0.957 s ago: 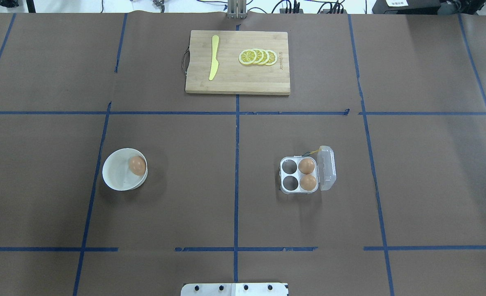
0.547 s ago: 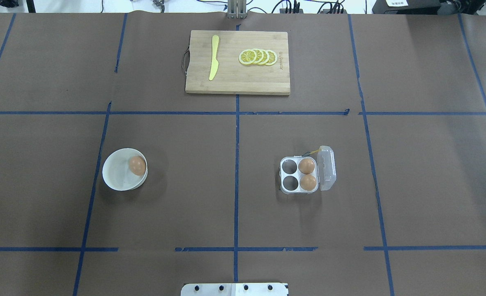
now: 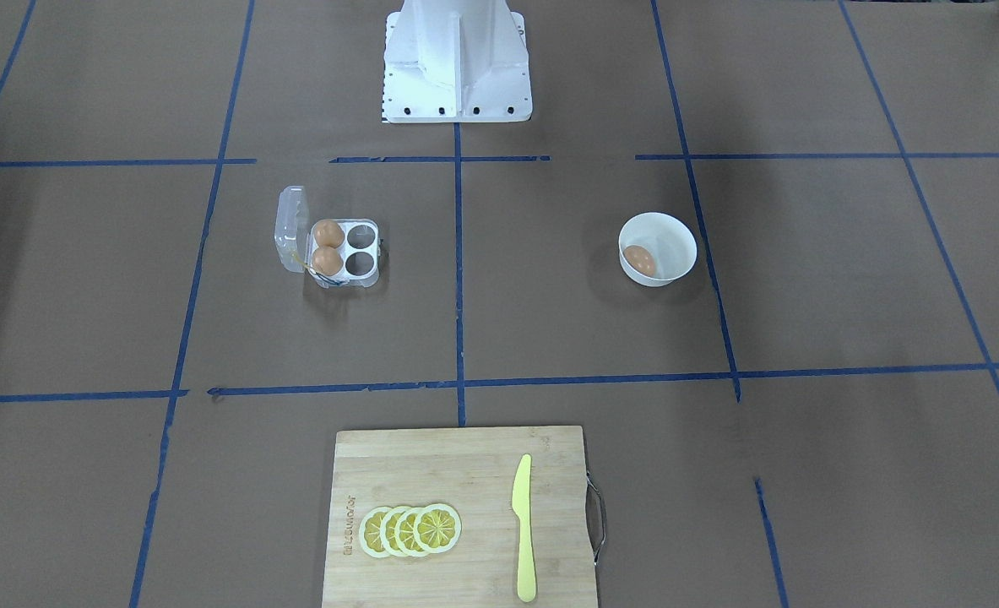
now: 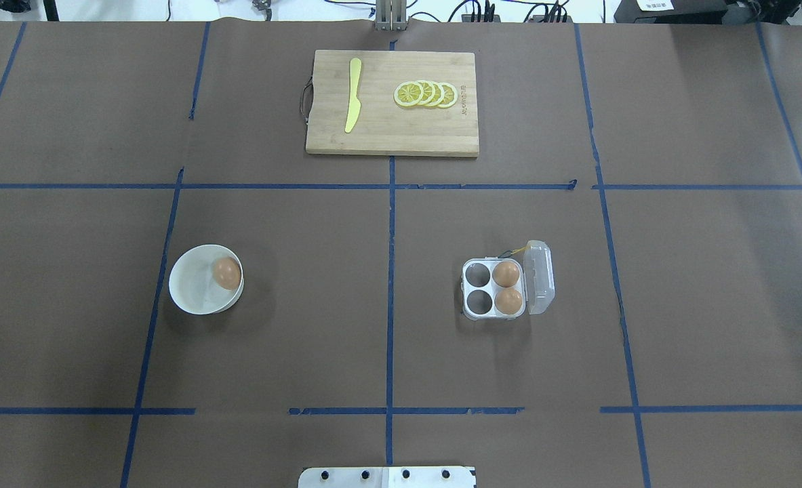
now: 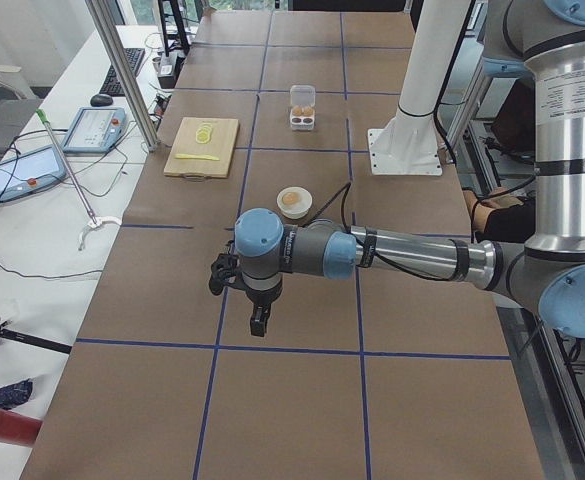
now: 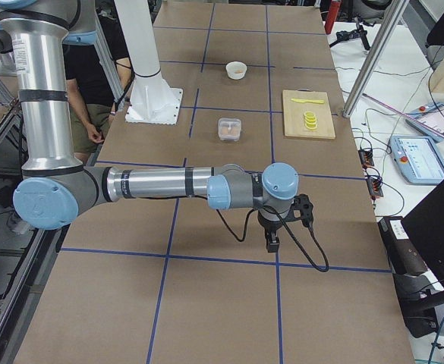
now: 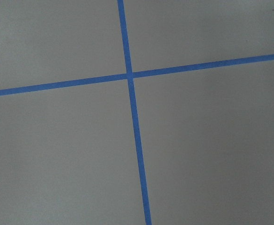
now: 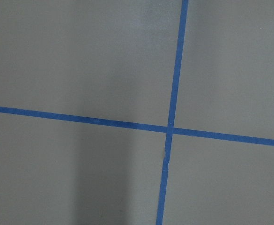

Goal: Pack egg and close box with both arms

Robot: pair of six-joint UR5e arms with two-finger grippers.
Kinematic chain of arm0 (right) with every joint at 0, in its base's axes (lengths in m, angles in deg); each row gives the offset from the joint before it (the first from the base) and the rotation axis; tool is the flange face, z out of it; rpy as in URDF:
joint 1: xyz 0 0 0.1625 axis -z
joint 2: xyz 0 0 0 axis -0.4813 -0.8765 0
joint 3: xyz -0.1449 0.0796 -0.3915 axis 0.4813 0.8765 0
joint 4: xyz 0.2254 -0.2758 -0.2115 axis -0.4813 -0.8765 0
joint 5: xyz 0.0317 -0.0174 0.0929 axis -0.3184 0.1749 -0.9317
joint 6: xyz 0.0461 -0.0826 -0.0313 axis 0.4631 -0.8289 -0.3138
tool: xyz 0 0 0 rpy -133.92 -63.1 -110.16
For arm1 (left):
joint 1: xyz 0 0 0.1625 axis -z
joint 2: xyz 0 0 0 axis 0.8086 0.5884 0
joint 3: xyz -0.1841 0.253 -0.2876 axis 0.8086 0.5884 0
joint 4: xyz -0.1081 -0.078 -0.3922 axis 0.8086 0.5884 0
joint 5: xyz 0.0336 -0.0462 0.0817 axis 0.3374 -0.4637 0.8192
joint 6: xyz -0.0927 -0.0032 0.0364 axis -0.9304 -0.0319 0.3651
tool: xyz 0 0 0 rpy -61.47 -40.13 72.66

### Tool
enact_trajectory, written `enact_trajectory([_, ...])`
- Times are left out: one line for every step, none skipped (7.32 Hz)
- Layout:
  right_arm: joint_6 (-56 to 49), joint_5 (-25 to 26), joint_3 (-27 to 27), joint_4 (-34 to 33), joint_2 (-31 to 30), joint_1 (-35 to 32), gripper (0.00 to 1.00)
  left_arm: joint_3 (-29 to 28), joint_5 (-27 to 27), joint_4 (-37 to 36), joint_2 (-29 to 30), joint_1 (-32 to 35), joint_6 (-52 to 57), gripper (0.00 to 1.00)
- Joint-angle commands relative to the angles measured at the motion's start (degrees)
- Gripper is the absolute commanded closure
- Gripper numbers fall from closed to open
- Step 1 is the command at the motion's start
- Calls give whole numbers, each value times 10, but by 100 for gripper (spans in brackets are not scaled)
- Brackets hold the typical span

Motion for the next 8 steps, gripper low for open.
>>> enact_trajectory([0, -4, 0, 9, 0, 0, 0, 4, -4, 3, 2, -2, 0, 0])
enact_trajectory([-1, -3, 0, 9, 1, 4, 0, 4, -5, 4, 2, -2, 0, 0])
enact_trajectory([0, -3, -2, 10, 3, 6, 0, 4, -5, 5, 2, -2, -1, 0])
enact_trajectory([-1, -2, -17, 10, 4, 15, 0, 3, -5, 5, 8, -9, -1, 0])
enact_trajectory([-2, -1, -18, 10, 3, 26, 0, 2, -6, 18, 9, -16, -2, 0])
enact_trajectory([-2, -1, -21, 12, 4, 31, 0, 1, -5, 43, 9, -28, -49, 0])
enact_trajectory([-1, 0, -20, 34, 2, 34, 0, 1, -5, 95, 9, -60, -146, 0])
enact_trajectory([1, -1, -19, 37, 2, 40, 0, 1, -5, 153, 10, -100, -257, 0])
